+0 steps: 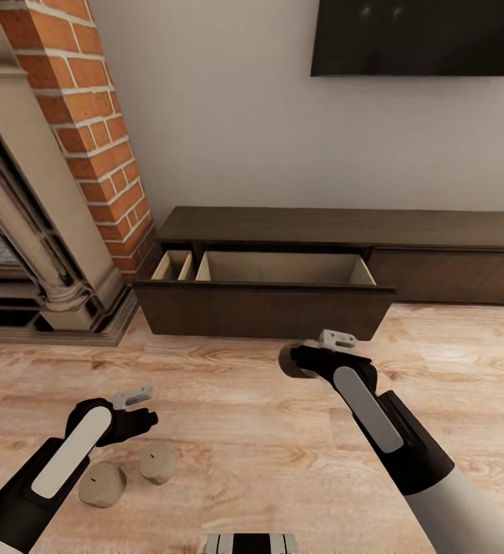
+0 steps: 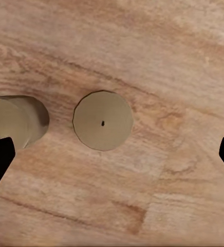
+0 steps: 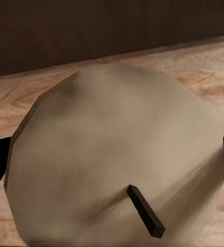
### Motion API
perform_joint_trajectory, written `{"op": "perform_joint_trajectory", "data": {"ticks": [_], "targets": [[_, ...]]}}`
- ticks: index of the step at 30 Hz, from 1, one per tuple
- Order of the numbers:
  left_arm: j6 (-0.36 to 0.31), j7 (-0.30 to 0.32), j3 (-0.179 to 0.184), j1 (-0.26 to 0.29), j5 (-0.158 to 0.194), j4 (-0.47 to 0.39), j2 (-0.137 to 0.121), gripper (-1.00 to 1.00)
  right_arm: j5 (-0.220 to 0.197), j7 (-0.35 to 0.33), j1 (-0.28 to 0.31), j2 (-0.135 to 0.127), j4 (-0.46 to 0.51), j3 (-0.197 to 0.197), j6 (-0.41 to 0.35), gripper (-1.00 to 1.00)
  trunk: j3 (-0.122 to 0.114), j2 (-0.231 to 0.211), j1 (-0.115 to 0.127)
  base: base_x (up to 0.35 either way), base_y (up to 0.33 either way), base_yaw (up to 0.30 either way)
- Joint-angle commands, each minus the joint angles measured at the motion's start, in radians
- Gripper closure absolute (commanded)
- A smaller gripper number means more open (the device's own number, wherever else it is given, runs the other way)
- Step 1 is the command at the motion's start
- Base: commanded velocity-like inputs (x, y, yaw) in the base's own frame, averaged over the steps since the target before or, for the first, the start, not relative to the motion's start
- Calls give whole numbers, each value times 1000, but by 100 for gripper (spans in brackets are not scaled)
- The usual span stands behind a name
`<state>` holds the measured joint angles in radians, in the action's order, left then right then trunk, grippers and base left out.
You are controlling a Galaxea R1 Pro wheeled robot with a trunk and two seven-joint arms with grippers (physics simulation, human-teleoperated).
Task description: Place each of the two pumpkins and all three candles from the living room inside a cabinet in the living room (use any cabinet), then make sure every cabinet is closed, and position the cauldron so it is next to a table in the living room.
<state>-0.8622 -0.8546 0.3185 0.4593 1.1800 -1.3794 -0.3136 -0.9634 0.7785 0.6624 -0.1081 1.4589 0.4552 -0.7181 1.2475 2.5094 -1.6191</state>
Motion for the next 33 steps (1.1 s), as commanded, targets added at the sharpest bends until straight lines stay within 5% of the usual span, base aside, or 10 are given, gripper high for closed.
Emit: {"op": "perform_joint_trajectory", "data": {"ticks": [1, 6, 10, 13, 15, 19, 33], "targets": [[0, -10, 2, 1, 10, -1, -1, -100, -6, -2, 0, -1, 20, 3, -11, 100, 1, 0, 0, 0, 0, 0], [0, -6, 2, 1, 10, -1, -1, -100, -6, -119, -7, -1, 78, 3, -51, 100, 1, 0, 0, 0, 0, 0], [0, -5, 2, 1, 10, -2, -1, -100, -11, -325, -12, -13, 87, 2, -58, 100, 1, 0, 0, 0, 0, 0], [0, -4, -1, 1, 10, -2, -2, -100, -15, -546, -14, -58, 85, 2, -56, 100, 1, 0, 0, 0, 0, 0], [0, -3, -3, 1, 10, -3, -2, -100, -18, -621, -14, -97, 79, 2, -52, 100, 1, 0, 0, 0, 0, 0], [0, -3, -5, 1, 10, -2, -2, -100, -23, -671, -15, -129, 69, 1, -45, 100, 9, 1, -1, 0, 0, 0], [17, 3, -5, 1, 10, 4, -2, -100, -23, -682, -15, -132, 8, -2, -39, 100, 63, 4, -7, 0, 0, 0]]}}
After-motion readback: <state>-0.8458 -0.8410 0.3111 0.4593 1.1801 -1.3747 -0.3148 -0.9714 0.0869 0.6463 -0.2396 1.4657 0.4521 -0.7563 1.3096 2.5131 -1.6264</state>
